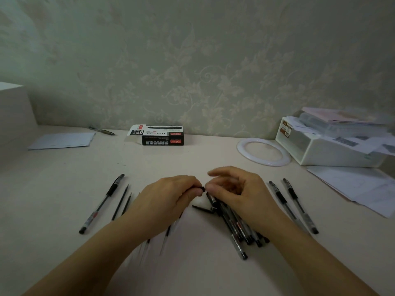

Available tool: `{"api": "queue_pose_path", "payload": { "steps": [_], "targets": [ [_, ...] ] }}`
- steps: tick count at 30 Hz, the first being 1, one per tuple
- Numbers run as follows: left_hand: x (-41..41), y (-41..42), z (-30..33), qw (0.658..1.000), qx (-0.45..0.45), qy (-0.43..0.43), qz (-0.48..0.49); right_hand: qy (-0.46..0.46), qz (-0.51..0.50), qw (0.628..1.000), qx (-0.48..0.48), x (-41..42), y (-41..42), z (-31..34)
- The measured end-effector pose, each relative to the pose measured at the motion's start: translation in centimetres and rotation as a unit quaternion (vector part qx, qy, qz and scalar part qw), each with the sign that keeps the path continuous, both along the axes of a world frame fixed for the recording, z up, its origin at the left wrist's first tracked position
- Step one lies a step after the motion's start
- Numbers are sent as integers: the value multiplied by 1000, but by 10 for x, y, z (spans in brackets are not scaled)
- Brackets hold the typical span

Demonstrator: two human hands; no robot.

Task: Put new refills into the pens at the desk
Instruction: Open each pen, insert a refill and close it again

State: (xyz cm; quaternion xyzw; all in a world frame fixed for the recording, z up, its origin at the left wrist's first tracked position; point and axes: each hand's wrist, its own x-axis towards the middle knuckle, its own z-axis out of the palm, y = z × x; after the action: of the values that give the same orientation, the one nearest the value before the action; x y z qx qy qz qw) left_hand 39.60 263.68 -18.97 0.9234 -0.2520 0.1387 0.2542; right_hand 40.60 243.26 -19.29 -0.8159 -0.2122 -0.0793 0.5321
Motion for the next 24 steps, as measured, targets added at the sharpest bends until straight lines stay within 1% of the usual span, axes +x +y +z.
{"api": "queue_pose_path", "payload": {
  "steps": [9, 13, 19, 24],
  "targets": [
    [2, -1, -3, 1000, -5, -11, 16, -8, 13, 1000, -11, 2, 1, -1],
    [1, -2, -3, 1000, -12, -14, 14, 5, -15, 1000, -14, 2, 2, -4],
    [2, -2, -3, 1000, -15, -13, 17, 4, 2, 1000, -12, 3, 2, -5],
    [0, -3, -1, 1000, -19, -8, 9, 24, -10, 1000, -1, 1, 3, -3]
  ]
}}
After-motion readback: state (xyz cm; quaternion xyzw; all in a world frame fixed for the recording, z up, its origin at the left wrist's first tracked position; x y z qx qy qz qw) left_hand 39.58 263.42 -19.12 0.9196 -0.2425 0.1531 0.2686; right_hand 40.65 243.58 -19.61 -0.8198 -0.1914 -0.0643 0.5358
